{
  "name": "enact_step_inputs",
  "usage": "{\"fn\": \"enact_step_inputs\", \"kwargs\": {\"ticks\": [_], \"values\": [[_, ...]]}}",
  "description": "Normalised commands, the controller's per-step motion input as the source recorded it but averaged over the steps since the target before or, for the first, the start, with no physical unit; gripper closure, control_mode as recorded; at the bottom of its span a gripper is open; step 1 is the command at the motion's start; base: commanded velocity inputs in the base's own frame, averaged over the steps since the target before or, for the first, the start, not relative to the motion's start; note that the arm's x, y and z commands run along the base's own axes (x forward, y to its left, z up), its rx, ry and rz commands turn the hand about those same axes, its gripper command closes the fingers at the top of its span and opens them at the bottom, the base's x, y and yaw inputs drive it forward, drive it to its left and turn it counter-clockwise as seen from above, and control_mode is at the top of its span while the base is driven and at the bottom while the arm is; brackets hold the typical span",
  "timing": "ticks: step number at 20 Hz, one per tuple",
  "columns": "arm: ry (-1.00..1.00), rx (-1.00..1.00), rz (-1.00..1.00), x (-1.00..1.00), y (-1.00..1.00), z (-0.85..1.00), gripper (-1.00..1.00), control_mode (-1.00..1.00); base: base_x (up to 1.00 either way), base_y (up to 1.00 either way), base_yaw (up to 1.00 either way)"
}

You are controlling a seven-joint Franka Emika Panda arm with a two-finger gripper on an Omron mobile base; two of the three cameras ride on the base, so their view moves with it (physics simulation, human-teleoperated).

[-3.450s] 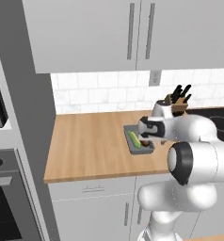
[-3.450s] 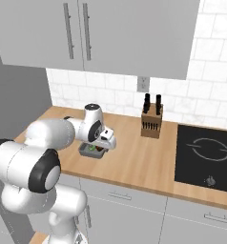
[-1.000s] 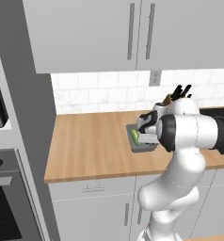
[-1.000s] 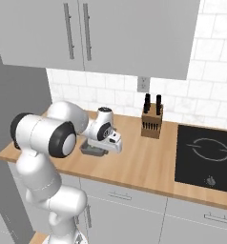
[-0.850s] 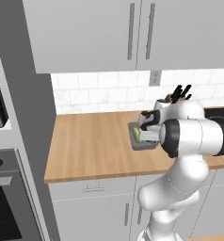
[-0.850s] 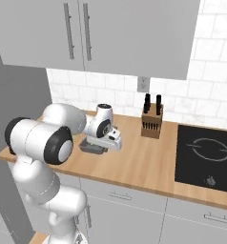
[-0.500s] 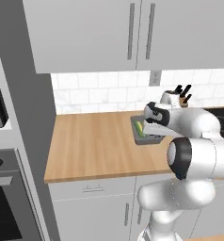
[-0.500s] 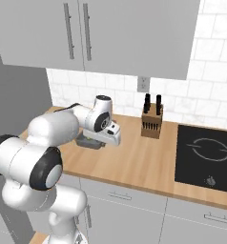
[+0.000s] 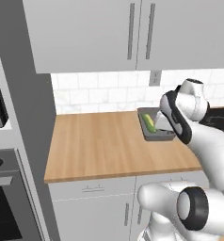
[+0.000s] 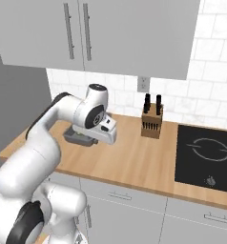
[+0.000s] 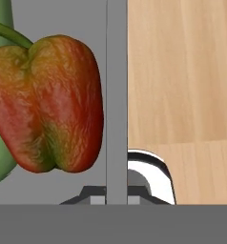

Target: Take the meat container that has the chicken drumstick and place it on the second highest rack of the freezer. Then take the vegetable container that has the corn and bell pepper and place it on the highest rack of the freezer.

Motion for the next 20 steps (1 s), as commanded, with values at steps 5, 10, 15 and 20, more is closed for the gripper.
{"fn": "enact_step_inputs", "kwargs": {"ticks": [5,10,15,20], "values": [[-0.06,0.01,0.03,-1.0,0.01,0.65,1.0,-1.0,0.0,0.0,0.0],[-0.05,0.0,0.07,-1.0,0.05,0.39,1.0,-1.0,0.0,0.0,0.0],[-0.02,0.0,0.07,-0.61,0.2,0.04,1.0,-1.0,0.0,0.0,0.0],[0.0,0.0,0.06,-0.32,0.27,0.0,1.0,-1.0,0.0,0.0,0.0]]}}
